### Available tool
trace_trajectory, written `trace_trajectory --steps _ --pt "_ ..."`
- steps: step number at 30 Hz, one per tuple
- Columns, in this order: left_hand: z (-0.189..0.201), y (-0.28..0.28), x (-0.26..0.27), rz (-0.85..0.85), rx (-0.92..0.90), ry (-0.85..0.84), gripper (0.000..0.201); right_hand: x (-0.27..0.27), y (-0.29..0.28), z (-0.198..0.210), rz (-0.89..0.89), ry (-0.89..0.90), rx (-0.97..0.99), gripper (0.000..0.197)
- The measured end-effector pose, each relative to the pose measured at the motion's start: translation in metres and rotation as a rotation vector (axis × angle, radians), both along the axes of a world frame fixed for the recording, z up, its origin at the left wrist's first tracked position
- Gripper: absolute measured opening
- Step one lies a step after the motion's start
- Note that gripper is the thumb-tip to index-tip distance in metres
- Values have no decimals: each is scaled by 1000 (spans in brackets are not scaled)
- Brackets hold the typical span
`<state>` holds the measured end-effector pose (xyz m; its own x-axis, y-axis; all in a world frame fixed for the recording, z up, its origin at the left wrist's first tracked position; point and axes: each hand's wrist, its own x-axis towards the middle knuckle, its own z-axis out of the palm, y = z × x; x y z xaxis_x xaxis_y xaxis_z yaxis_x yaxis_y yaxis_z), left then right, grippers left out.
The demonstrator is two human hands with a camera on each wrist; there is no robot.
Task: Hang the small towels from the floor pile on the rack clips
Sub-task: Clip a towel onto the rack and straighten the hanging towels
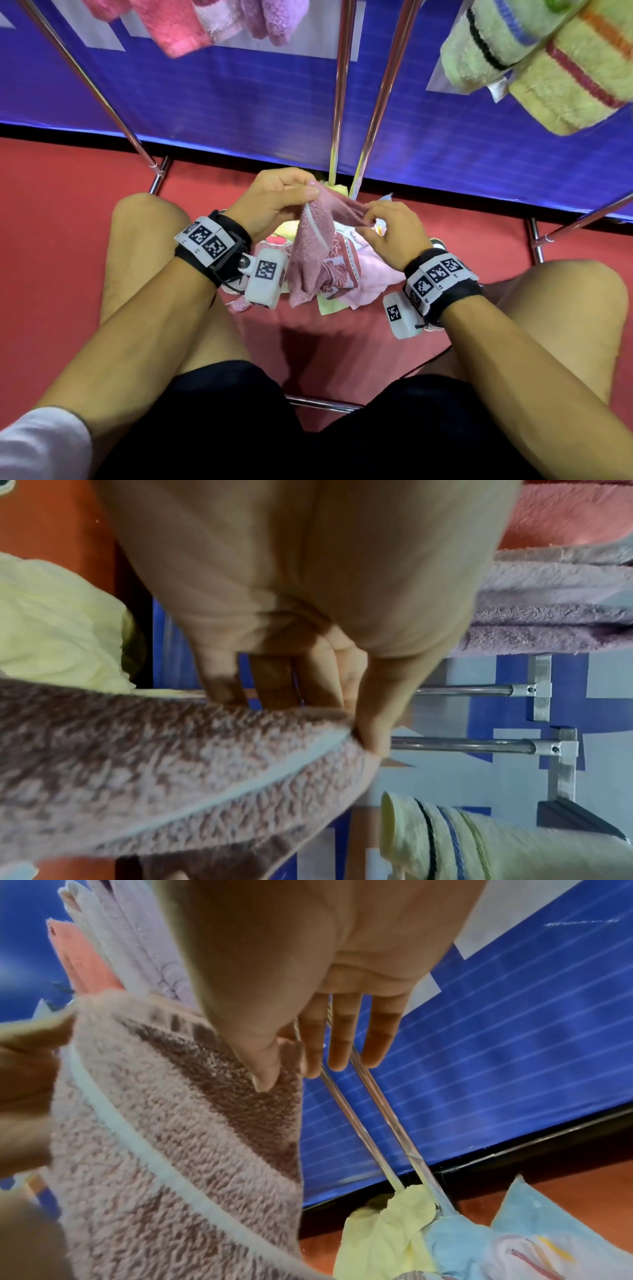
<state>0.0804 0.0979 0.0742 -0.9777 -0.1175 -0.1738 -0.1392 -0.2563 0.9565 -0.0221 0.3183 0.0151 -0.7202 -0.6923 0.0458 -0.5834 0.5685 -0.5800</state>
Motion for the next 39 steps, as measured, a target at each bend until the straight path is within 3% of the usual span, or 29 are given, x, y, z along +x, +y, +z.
trace_trajectory --steps 5,9,12,16,22,26,30,39 --pt "-9 -22 -9 345 -164 9 4 -3 0 22 -212 -114 -353 23" --pt "-11 -13 -10 411 -256 43 16 -5 2 45 -266 -259 -627 27" --pt "-13 -9 -11 376 -249 55 12 -9 10 51 -269 -407 -758 37" --pt "-18 -5 -13 345 -286 47 11 -13 10 47 -278 -374 -616 20" --pt "-25 6 -12 358 -375 -28 20 -11 8 33 -370 -241 -501 27" --pt "-33 21 -11 345 -503 -39 24 0 5 29 -316 -120 -351 15" --pt "-40 29 -11 301 -511 -106 20 7 -2 24 -260 -193 -351 16" --pt "-53 46 -13 133 -591 -18 7 21 -12 29 -99 -397 -404 31"
